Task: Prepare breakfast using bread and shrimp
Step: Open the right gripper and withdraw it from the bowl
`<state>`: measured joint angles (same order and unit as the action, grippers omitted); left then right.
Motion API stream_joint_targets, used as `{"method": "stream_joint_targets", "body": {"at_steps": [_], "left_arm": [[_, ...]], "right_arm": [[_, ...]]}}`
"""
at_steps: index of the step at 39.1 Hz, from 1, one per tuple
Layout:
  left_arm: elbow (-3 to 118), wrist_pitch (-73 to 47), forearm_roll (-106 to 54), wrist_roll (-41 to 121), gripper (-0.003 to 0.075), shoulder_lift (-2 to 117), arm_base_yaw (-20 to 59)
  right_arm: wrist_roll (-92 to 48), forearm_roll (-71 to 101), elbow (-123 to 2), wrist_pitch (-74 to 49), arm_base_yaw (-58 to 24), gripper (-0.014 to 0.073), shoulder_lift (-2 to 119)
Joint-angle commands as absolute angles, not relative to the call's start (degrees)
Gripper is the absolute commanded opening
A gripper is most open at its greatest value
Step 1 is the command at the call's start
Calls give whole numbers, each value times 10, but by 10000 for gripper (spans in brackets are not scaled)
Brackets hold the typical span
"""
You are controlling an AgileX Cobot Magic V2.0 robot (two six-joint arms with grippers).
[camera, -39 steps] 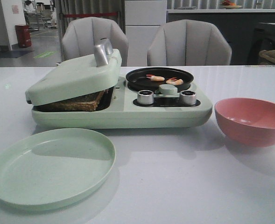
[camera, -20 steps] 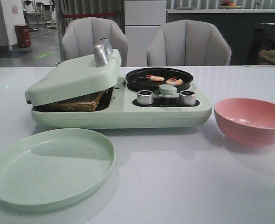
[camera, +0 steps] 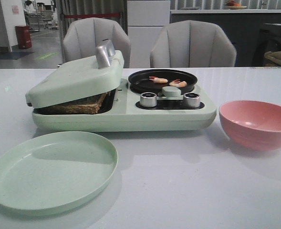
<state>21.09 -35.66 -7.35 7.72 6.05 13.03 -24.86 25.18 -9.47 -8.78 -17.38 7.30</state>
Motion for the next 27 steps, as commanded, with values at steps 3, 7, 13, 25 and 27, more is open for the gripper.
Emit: {"method": "stream_joint_targets", "body": {"at_steps": [3, 7, 13, 25, 27], "left_arm": [[226, -309, -81, 71, 114, 67, 135], [226, -309, -81, 71, 114, 67, 135], [226, -309, -81, 71, 113, 67, 135], [226, -309, -81, 71, 114, 67, 135], [226, -309, -81, 71, 114, 67, 135]], "right_arm": [[-253, 259, -111, -44, -176, 192, 78], [-253, 259, -111, -45, -176, 143, 78], [-253, 259, -111, -45, -176, 143, 78], [-253, 259, -111, -42, -176, 143, 78], [-253, 259, -111, -42, -176, 143, 78]]}}
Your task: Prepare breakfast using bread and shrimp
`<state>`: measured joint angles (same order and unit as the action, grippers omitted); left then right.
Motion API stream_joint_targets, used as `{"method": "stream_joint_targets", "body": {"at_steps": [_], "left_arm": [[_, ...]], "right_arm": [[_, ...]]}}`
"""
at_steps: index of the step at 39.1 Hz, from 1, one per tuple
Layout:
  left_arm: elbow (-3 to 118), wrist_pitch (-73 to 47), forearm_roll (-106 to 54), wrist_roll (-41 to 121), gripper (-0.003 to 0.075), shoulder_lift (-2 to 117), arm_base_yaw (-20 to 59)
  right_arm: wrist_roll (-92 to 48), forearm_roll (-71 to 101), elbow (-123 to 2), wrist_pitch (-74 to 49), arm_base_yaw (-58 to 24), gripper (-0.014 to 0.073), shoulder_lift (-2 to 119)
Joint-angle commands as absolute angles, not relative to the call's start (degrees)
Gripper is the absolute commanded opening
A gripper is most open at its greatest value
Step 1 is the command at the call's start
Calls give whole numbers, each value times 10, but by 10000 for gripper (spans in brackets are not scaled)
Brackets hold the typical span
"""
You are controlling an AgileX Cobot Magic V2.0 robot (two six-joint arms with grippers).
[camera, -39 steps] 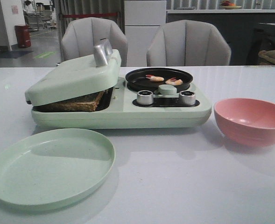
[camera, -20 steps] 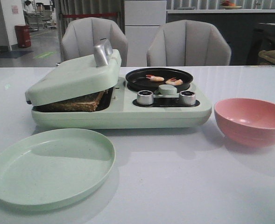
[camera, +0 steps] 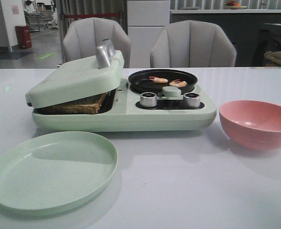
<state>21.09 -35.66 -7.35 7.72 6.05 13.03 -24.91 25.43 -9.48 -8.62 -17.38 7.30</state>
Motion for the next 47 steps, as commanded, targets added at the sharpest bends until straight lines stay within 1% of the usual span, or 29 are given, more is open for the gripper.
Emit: {"method": "stream_joint_targets", "body": {"at_steps": [1, 30, 36, 44, 47], "left_arm": [[226, -309, -81, 71, 114, 67, 135], [220, -303, -81, 71, 114, 67, 135], [192, -225, -61, 39, 114, 67, 116], [96, -58, 63, -133, 114, 48, 74], [63, -11, 74, -139, 114, 37, 67]], "right_arm": [[-253, 259, -111, -42, -176, 143, 78], [-253, 259, -111, -43, -176, 143, 78], [-253, 259, -111, -43, -176, 143, 78], [-253, 259, -111, -43, -176, 143, 78], [-253, 259, -111, -43, -176, 143, 78]]}}
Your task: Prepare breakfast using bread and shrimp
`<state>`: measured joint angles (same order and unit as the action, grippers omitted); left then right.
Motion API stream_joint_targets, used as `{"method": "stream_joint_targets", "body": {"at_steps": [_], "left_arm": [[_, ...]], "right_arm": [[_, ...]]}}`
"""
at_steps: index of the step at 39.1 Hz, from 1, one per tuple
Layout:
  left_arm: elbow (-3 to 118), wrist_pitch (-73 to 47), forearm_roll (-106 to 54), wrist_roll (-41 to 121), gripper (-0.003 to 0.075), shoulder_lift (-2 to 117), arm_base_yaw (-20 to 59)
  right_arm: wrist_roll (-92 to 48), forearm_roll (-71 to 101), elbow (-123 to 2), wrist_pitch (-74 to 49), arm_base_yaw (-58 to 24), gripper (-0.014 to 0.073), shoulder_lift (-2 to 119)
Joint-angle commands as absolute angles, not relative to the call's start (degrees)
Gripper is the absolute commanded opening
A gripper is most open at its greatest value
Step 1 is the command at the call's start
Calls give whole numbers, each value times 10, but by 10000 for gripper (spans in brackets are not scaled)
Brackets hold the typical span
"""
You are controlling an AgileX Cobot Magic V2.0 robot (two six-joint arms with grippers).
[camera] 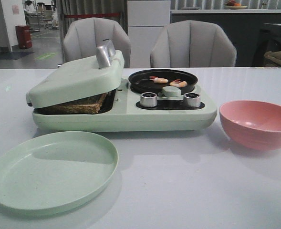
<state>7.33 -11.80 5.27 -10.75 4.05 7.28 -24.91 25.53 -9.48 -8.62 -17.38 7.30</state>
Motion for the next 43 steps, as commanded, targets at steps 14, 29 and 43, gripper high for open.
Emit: {"method": "stream_joint_targets", "body": {"at_steps": [14, 29, 43], "left_arm": [[-15, 65, 74, -139, 114, -6, 64], [-15, 66, 74, -139, 113, -13, 64], [-15, 66, 74, -139, 114, -13, 64]], "right_arm": [[-253, 259, -111, -44, -176, 143, 78], [-253, 259, -111, -44, -176, 143, 78], [-253, 259, -111, -44, -176, 143, 78]]}}
